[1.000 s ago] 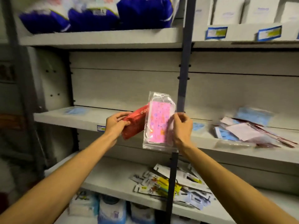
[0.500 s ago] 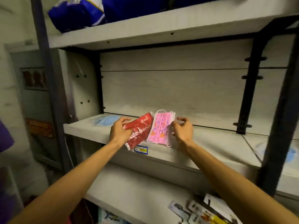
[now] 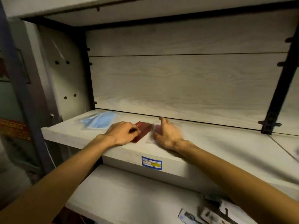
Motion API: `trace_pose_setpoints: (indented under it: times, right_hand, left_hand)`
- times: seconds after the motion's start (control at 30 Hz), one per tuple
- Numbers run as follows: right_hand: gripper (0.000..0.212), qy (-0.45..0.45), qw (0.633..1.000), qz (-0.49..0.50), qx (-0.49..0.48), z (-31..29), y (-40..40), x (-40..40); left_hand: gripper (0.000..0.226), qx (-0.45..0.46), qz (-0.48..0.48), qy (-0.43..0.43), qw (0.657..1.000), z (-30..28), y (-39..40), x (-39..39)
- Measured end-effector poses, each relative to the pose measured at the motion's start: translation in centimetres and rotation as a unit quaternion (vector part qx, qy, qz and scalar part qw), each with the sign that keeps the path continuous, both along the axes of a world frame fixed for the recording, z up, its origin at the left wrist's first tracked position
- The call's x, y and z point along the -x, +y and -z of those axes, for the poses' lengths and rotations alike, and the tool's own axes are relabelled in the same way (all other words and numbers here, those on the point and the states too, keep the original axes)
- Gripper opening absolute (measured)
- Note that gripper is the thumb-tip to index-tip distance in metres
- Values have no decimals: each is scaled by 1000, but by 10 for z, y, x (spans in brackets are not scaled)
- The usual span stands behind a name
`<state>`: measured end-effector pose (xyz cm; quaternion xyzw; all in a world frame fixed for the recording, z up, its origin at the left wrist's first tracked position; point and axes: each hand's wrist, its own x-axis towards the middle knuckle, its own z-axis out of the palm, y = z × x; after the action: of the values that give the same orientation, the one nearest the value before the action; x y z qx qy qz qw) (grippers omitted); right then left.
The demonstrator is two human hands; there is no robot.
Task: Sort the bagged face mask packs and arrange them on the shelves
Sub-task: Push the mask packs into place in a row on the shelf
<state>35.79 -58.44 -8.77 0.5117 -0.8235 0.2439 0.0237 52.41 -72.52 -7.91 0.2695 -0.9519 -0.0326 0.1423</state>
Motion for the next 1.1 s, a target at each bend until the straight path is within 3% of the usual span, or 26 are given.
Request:
trace_pose_setpoints:
  times: [0.1, 0.17, 0.27, 0.33, 0.5, 0.63, 0.8, 0.93, 1.1]
  right_hand:
    - [51, 22, 998, 18, -56, 6, -7, 3]
    - [46, 36, 995, 28, -85, 5, -8, 7]
    - [55, 47, 989, 39, -132, 10, -11, 10]
    - [56, 36, 988, 39, -147, 11, -13, 11]
    - [75, 15, 984, 91, -151, 18, -15, 15]
    - [74, 82, 975, 127, -161, 14, -12, 9]
    - [79, 100, 964, 175, -174, 8, -3, -8]
    - [80, 111, 969, 171, -140, -2, 17, -20]
    - [84, 110, 972, 159, -137, -4, 76, -26]
  left_hand:
    - [35, 38, -3, 27, 999, 10, -17, 9]
    - [38, 50, -5, 31, 998, 14, -24, 16]
    - [36, 40, 9, 41, 998, 18, -31, 24]
    - [34, -19, 31, 45, 998, 20, -36, 27]
    - [46, -79, 80, 28, 993, 27, -48, 32]
    - [46, -96, 85, 21, 992, 20, -63, 27]
    - [45, -24, 97, 29, 995, 13, -56, 15]
    - [41, -27, 92, 68, 993, -5, -31, 9]
    - [55, 35, 98, -4, 995, -17, 28, 5]
